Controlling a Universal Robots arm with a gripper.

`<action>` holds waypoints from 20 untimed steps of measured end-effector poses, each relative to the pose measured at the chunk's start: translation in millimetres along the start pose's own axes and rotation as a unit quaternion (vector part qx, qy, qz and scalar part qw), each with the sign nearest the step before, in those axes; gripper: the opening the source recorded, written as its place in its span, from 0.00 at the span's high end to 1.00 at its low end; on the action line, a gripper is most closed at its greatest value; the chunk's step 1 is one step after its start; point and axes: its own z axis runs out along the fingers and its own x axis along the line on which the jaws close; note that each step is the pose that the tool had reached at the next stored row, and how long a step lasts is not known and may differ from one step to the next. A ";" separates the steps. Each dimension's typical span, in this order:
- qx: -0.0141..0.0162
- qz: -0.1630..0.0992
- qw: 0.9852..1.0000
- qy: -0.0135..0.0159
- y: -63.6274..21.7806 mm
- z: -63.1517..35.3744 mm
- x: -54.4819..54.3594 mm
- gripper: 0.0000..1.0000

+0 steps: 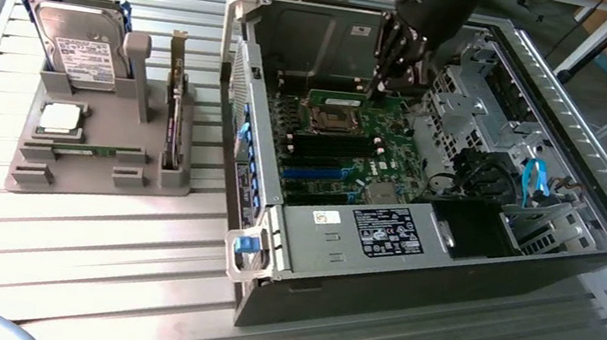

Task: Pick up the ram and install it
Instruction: 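Insert the ram into the slot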

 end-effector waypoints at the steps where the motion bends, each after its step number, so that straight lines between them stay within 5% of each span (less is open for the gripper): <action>1: 0.000 0.000 1.000 0.000 -0.1 1.9 0.0 0.89; 15: 0.001 0.000 1.000 0.000 -1.2 28.6 0.3 0.89; 20: 0.001 0.000 1.000 0.000 -1.2 29.3 0.3 0.89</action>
